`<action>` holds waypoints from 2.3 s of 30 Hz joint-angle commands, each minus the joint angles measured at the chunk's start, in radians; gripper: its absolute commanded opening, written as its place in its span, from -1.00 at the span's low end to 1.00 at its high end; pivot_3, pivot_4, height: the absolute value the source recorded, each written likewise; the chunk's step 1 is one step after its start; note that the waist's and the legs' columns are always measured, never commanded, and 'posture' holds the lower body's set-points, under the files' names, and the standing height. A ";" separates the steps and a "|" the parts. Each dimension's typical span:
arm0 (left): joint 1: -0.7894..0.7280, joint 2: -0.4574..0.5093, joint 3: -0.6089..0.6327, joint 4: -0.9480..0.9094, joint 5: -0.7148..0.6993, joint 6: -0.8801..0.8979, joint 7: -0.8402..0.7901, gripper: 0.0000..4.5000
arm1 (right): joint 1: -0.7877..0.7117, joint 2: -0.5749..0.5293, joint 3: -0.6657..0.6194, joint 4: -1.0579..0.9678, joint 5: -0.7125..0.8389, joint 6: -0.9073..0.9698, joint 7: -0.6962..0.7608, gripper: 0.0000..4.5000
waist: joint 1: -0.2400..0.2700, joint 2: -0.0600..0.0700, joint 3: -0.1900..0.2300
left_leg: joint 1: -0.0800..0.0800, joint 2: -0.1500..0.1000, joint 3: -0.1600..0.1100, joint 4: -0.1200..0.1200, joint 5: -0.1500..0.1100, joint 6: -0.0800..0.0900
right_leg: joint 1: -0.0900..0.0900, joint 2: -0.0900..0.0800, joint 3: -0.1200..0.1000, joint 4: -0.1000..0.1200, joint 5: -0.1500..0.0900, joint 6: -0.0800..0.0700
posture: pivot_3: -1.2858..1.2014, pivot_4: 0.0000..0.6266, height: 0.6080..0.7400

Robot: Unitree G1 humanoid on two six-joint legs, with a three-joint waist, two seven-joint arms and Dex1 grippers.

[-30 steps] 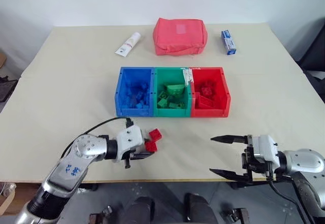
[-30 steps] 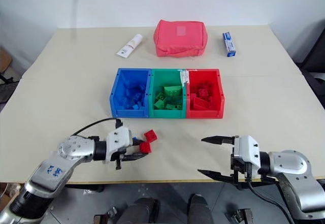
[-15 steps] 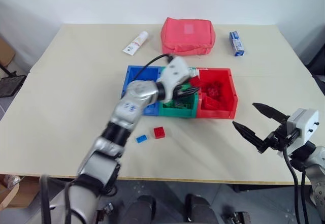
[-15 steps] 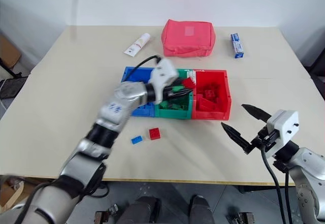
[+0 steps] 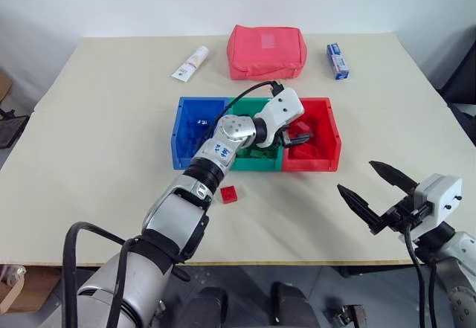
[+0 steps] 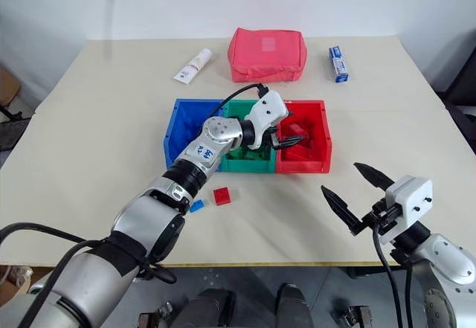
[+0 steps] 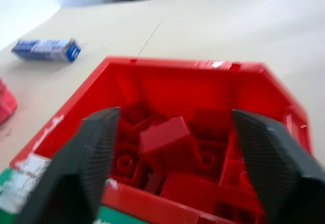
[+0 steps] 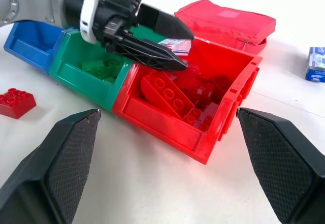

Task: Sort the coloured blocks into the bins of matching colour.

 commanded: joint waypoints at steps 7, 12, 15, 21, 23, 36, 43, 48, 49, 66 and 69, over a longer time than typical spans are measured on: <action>0.300 0.230 0.101 -0.576 -0.183 0.018 -0.281 0.98 | -0.081 -0.074 0.063 0.027 0.004 -0.059 0.165 1.00 | -0.026 0.001 -0.001 | 0.001 0.004 0.001 -0.001 0.000 0.000 | 0.000 0.000 0.002 0.005 0.000 0.000 | 0.03 -0.52 1.00; 0.586 0.483 0.197 -0.849 -0.322 0.090 -0.463 0.98 | -0.149 -0.161 0.134 0.103 -0.007 -0.081 0.319 1.00 | -0.041 0.002 -0.001 | 0.002 0.007 0.001 -0.002 0.000 0.000 | 0.000 0.001 0.002 0.004 0.000 -0.001 | 0.03 -0.52 1.00; 0.773 0.637 0.290 -0.970 -0.384 0.175 -0.502 0.98 | -0.212 -0.183 0.174 0.140 -0.002 -0.091 0.385 1.00 | -0.045 0.002 -0.001 | 0.002 0.007 0.001 -0.002 -0.001 -0.001 | 0.000 0.001 0.002 0.004 -0.001 -0.002 | 0.03 -0.52 1.00; 1.023 0.778 0.490 -0.974 -0.393 0.163 -0.461 0.98 | -0.330 -0.188 0.263 0.192 0.012 -0.072 0.487 1.00 | -0.028 0.002 -0.001 | 0.003 0.008 -0.002 -0.002 -0.001 -0.001 | 0.002 0.001 0.000 -0.001 -0.001 -0.003 | 0.03 -0.52 1.00; 1.070 0.796 0.519 -0.965 -0.394 0.156 -0.465 0.98 | -0.348 -0.193 0.282 0.207 0.016 -0.054 0.512 1.00 | -0.020 0.002 -0.001 | 0.003 0.008 -0.002 -0.002 -0.001 -0.002 | 0.002 0.001 -0.001 -0.001 -0.002 -0.004 | 0.03 -0.52 1.00; 1.005 0.672 0.189 -1.387 -0.287 0.564 -0.173 0.98 | -0.281 -0.228 0.230 0.211 0.008 -0.066 0.543 1.00 | -0.018 0.002 -0.001 | 0.003 0.007 -0.002 -0.002 -0.003 -0.001 | 0.002 0.001 -0.002 0.000 -0.002 -0.004 | 0.03 -0.52 1.00; 0.875 0.614 -0.048 -1.301 -0.142 0.619 -0.133 0.98 | -0.175 -0.220 0.192 0.147 -0.001 -0.072 0.492 1.00 | -0.023 0.002 -0.001 | 0.004 0.011 0.002 -0.002 -0.003 -0.003 | 0.001 0.004 0.002 0.000 -0.002 -0.004 | 0.03 -0.52 1.00; 0.809 0.577 -0.090 -1.233 -0.101 0.629 -0.128 0.98 | -0.116 -0.212 0.168 0.099 0.003 -0.068 0.454 1.00 | -0.014 0.002 -0.001 | 0.004 0.010 0.001 -0.001 -0.003 -0.003 | 0.001 0.004 0.001 0.000 -0.002 -0.004 | 0.03 -0.52 1.00; 0.800 0.575 -0.093 -1.225 -0.094 0.627 -0.128 0.98 | -0.102 -0.211 0.162 0.089 0.004 -0.067 0.448 1.00 | -0.012 0.002 -0.001 | 0.004 0.010 0.001 -0.001 -0.003 -0.003 | 0.002 0.003 0.001 0.000 -0.002 -0.004 | 0.03 -0.52 1.00; 0.672 0.364 0.046 -1.199 -0.322 0.595 -0.176 -0.33 | 0.045 -0.062 0.026 0.017 0.026 -0.091 0.228 1.00 | -0.006 0.002 -0.001 | 0.003 0.010 -0.001 0.000 -0.003 -0.003 | 0.002 0.003 -0.001 0.000 -0.002 -0.004 | 0.03 -0.52 1.00; 0.550 0.239 0.016 -1.084 -0.243 0.505 -0.078 -0.33 | 0.038 0.030 -0.041 0.005 0.013 -0.127 0.097 1.00 | 0.006 0.002 -0.001 | 0.003 0.009 -0.001 0.001 -0.003 -0.003 | 0.003 0.003 -0.002 0.000 -0.002 -0.004 | 0.03 -0.52 1.00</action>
